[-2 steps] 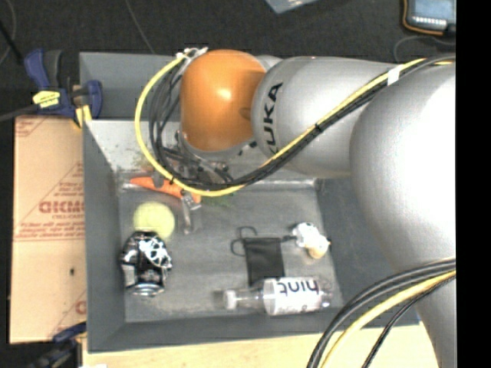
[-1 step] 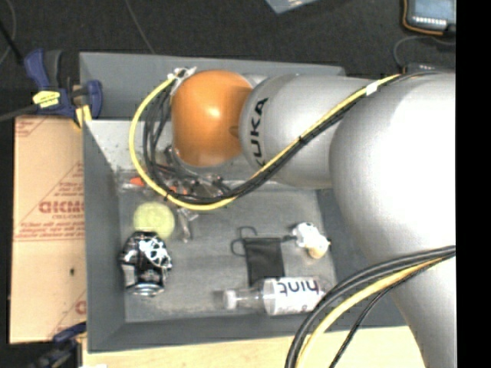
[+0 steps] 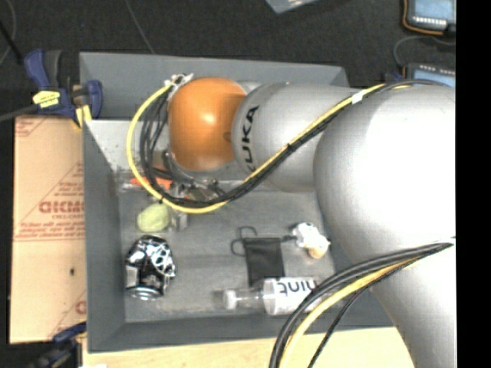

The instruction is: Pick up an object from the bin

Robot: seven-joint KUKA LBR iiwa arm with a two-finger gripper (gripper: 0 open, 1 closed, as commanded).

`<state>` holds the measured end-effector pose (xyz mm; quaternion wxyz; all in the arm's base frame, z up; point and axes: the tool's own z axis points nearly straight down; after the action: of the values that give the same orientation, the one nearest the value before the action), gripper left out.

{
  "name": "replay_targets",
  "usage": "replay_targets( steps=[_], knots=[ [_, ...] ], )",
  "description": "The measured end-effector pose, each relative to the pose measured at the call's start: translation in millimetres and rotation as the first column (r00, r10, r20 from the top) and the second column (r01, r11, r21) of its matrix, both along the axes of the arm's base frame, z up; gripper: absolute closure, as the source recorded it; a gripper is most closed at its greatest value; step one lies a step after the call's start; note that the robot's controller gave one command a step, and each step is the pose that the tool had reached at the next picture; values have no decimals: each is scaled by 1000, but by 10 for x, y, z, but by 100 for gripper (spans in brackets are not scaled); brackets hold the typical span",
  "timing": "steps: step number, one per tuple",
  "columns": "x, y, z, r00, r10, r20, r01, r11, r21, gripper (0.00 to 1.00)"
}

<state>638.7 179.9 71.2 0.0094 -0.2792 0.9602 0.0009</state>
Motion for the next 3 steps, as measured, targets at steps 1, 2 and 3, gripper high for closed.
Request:
replay_targets(
  steps=[1, 2, 3],
  knots=[
    [0, 0, 0, 1000, -1, 0, 1, 1000, 0, 100],
    [-6, -1, 29, 1000, -1, -1, 1, 1000, 0, 100],
    [-8, -3, 129, 1000, -2, -2, 2, 1000, 0, 100]
  ],
)
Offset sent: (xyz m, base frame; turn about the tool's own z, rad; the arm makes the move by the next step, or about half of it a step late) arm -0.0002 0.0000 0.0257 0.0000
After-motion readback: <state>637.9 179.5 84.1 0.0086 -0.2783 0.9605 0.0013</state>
